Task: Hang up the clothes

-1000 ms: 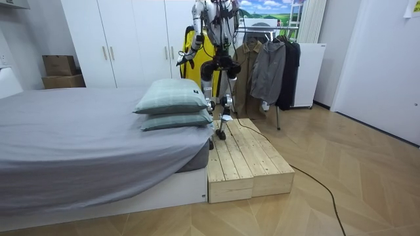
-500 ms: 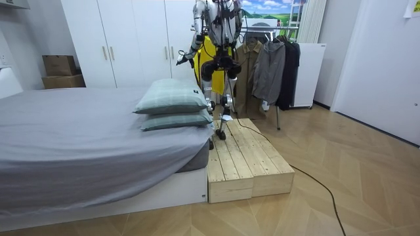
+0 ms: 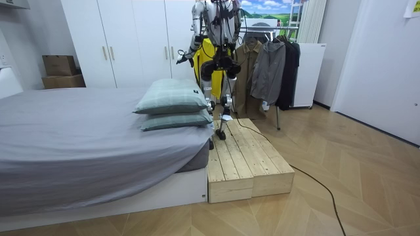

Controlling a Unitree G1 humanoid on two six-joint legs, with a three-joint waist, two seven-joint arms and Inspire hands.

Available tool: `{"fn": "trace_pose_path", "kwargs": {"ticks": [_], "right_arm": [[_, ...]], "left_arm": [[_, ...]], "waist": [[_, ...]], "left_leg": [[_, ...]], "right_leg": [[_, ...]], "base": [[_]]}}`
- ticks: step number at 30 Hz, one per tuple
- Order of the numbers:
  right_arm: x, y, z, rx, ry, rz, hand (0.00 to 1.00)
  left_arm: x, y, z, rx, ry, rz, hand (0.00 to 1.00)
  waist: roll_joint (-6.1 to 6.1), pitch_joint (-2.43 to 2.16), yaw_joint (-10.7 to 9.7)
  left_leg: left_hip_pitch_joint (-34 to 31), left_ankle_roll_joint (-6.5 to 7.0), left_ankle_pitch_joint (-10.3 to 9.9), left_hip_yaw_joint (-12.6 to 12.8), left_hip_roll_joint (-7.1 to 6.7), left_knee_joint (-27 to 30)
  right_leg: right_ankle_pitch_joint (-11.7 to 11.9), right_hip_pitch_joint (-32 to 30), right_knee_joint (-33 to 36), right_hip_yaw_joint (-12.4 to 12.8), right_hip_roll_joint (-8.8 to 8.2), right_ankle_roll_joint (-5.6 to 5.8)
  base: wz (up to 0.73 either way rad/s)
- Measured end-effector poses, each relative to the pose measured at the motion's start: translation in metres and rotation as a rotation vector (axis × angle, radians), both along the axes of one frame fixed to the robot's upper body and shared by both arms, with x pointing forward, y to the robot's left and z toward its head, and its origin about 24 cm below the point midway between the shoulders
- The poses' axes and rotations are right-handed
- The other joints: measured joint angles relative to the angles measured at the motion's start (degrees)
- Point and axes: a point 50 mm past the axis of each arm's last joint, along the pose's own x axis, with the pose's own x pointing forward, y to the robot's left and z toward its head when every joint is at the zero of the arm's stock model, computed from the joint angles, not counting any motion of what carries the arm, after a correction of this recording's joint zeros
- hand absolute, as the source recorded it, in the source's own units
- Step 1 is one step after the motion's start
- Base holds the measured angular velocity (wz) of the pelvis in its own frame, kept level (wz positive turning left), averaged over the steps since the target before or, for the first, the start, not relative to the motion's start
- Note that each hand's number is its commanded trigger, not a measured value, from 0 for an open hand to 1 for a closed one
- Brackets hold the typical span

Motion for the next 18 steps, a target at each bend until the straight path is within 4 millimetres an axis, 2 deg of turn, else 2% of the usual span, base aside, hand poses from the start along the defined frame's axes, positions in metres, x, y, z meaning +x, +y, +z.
{"fn": "trace_pose_path", "kwargs": {"ticks": [4, 7, 18], "right_arm": [[-0.004, 0.001, -0.006, -0.003, 0.017, -0.013, 1.00], [-0.013, 0.001, -0.016, -0.027, 0.031, -0.025, 1.00], [-0.010, 0.016, -0.020, -0.017, 0.003, -0.033, 1.00]], "left_arm": [[0.006, -0.006, 0.012, -0.011, -0.032, -0.052, 0.00], [0.008, -0.010, 0.017, -0.035, -0.052, -0.056, 0.00], [0.008, -0.017, 0.013, -0.059, 0.012, -0.099, 0.00]], "waist": [[-0.23, -0.15, 0.48], [-0.09, -0.05, 1.33], [-0.01, -0.05, 1.84]], "left_leg": [[0.38, 0.01, -0.01, 0.34, 0.02, -0.07], [1.12, 0.01, -0.01, 0.33, 0.02, -0.17], [1.28, 0.01, -0.01, 0.28, 0.12, -0.24]], "right_leg": [[-0.07, 0.45, -0.65, 0.09, 0.02, 0.06], [-0.10, 1.23, -0.79, 0.07, 0.06, 0.11], [-0.38, 1.38, -0.75, 0.49, 0.31, 0.53]], "base": [[-0.01], [0.00], [0.00]]}}
